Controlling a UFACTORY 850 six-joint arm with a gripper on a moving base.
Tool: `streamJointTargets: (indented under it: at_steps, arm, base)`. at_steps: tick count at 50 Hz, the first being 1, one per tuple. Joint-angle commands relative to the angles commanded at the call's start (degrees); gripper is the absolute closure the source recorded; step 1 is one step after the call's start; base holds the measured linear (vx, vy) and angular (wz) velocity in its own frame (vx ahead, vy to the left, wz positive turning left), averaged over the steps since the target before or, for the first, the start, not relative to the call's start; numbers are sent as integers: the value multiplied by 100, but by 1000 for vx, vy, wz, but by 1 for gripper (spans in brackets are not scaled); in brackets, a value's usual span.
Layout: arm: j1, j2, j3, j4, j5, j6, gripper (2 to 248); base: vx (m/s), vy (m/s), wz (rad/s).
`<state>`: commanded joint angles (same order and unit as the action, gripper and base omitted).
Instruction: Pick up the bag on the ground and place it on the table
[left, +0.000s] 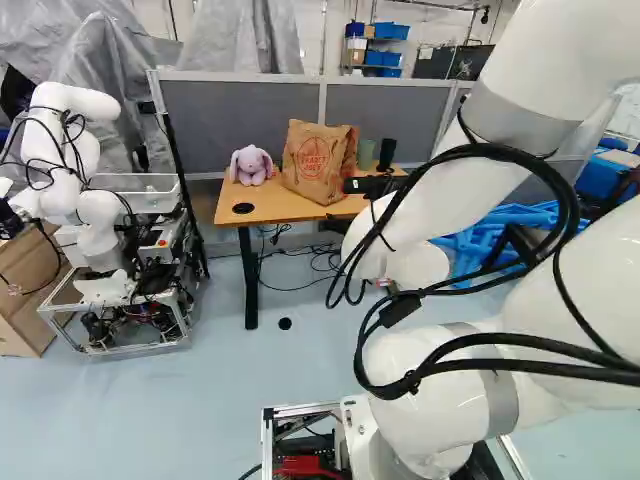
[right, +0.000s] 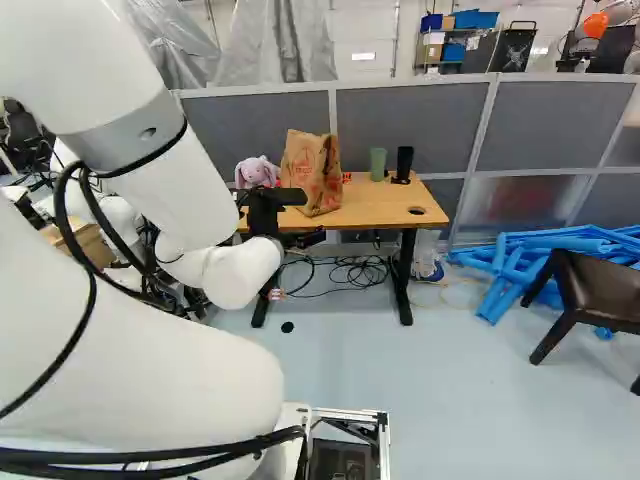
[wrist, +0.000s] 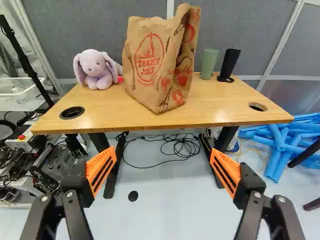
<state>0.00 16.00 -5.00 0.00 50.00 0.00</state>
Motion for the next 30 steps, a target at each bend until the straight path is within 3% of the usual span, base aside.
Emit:
streamJointTargets:
  at_steps: [30]
  arm:
    - [0, 0, 0, 0, 0, 0, 3]
  base:
    - [0, 0, 0]
